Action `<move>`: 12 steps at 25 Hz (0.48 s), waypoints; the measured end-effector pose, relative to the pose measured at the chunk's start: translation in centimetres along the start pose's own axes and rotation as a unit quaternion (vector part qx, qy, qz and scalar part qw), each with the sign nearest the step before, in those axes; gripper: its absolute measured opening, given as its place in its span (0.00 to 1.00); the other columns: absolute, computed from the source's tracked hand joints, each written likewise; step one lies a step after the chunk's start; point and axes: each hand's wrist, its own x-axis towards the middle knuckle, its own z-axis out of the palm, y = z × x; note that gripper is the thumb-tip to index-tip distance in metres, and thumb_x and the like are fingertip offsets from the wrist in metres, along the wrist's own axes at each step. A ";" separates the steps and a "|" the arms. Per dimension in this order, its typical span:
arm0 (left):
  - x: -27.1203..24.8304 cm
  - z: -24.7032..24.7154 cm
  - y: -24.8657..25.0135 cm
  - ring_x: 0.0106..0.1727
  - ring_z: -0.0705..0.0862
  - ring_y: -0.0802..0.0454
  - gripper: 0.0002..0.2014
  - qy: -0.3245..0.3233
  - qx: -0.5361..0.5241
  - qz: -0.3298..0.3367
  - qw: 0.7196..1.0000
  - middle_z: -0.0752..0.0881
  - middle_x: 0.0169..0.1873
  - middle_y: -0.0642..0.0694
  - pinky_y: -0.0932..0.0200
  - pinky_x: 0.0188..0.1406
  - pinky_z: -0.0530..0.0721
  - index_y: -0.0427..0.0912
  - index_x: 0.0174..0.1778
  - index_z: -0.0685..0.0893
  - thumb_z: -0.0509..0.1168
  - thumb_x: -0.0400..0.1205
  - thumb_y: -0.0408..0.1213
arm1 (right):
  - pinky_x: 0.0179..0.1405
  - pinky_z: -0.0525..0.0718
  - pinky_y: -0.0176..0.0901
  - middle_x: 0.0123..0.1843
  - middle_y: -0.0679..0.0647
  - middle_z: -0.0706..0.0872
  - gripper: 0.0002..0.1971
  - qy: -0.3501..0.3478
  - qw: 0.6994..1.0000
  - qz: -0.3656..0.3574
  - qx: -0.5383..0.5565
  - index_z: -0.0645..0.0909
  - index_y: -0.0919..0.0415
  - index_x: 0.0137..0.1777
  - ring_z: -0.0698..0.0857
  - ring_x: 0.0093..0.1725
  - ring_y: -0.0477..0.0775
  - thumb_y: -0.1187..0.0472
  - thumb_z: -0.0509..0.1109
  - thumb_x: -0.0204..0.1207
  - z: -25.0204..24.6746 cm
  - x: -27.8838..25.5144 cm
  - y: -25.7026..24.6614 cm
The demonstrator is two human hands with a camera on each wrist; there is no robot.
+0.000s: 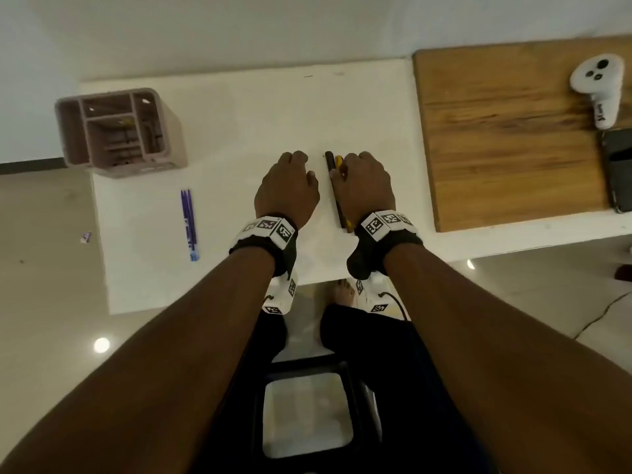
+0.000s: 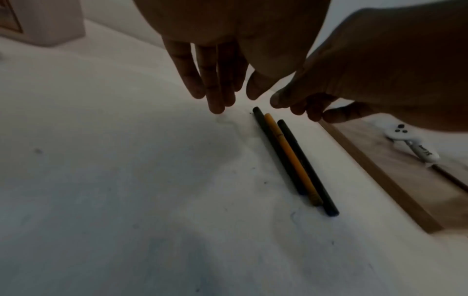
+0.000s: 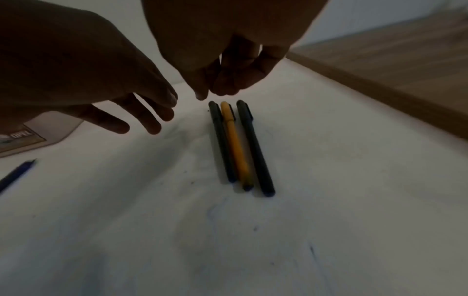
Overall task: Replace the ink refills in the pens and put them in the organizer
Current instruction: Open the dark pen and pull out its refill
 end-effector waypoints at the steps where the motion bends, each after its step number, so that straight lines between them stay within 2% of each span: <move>1: 0.2 0.4 -0.2 0.66 0.84 0.40 0.19 0.009 -0.004 0.004 1.000 0.84 0.67 0.44 0.44 0.59 0.83 0.43 0.75 0.79 0.59 0.89 0.44 | 0.50 0.73 0.46 0.59 0.60 0.84 0.17 0.009 1.000 0.004 0.004 0.82 0.65 0.61 0.85 0.57 0.62 0.50 0.62 0.90 0.4 0.0 0.4; 7: 0.9 1.6 -1.2 0.66 0.84 0.38 0.18 0.046 0.011 0.020 0.999 0.83 0.67 0.44 0.46 0.57 0.82 0.44 0.73 0.80 0.59 0.89 0.45 | 0.50 0.75 0.48 0.59 0.60 0.84 0.18 0.063 0.998 -0.017 -0.003 0.82 0.64 0.62 0.85 0.56 0.62 0.49 0.63 0.90 3.1 0.1 1.3; 12: -1.8 0.1 -1.5 0.70 0.83 0.38 0.20 0.041 0.003 0.029 0.999 0.83 0.70 0.43 0.44 0.64 0.82 0.43 0.75 0.80 0.60 0.89 0.44 | 0.61 0.84 0.57 0.67 0.63 0.83 0.19 0.064 0.997 -0.039 -0.018 0.82 0.65 0.69 0.86 0.64 0.66 0.50 0.64 0.89 3.8 -1.6 0.2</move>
